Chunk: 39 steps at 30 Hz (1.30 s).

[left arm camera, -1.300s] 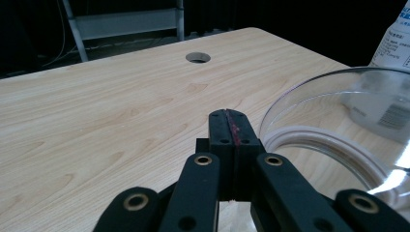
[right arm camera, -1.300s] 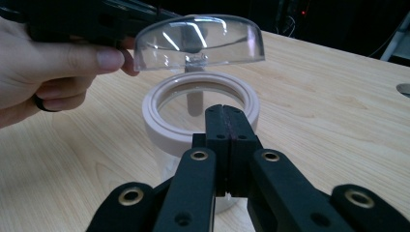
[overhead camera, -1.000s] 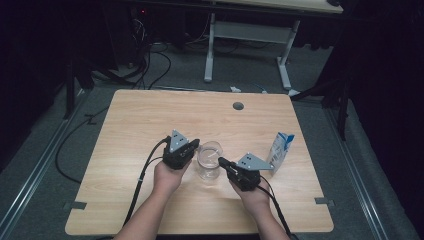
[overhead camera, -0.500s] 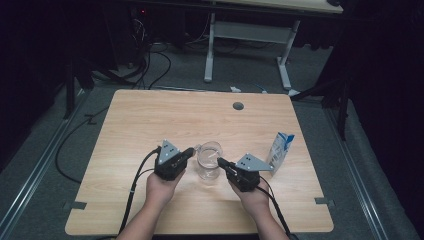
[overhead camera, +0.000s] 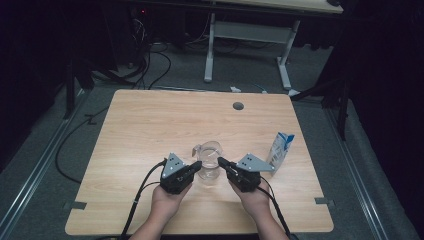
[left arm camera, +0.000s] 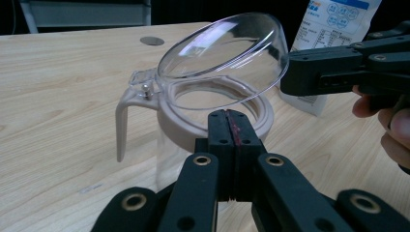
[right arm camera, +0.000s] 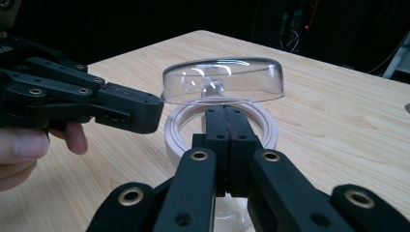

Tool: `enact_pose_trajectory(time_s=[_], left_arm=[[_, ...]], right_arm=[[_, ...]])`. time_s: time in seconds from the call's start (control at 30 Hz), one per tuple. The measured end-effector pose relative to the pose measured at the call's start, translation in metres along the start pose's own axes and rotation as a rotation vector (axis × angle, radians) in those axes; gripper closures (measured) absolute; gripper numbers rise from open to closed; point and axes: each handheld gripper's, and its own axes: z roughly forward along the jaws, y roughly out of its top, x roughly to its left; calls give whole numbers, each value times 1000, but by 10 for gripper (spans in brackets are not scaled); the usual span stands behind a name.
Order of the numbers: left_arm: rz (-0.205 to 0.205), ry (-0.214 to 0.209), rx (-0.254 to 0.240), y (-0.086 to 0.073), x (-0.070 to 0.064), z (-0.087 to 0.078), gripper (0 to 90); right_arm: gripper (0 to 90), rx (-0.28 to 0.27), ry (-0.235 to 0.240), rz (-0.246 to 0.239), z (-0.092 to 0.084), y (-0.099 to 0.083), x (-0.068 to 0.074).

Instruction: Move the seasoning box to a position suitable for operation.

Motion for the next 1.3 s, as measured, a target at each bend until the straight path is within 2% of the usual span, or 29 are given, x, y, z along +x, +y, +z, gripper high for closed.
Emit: enact_pose_trajectory(time_s=[0.17, 0.4, 0.53, 0.97, 1.3], left_arm=[[0, -15, -12, 1, -4, 4, 894], [-7, -16, -30, 4, -5, 3, 897], [-10, -12, -42, 6, -4, 3, 898], [-40, 30, -75, 10, 7, 2, 898], [-51, 66, -77, 14, 18, 2, 898]], right_arm=[[899, -6, 5, -2, -1, 0, 0], [898, 30, -4, -8, 6, -4, 1], [893, 32, -12, -10, 8, -6, 1], [900, 26, -14, -15, 10, -9, 0], [900, 26, -17, -17, 10, -9, 0]])
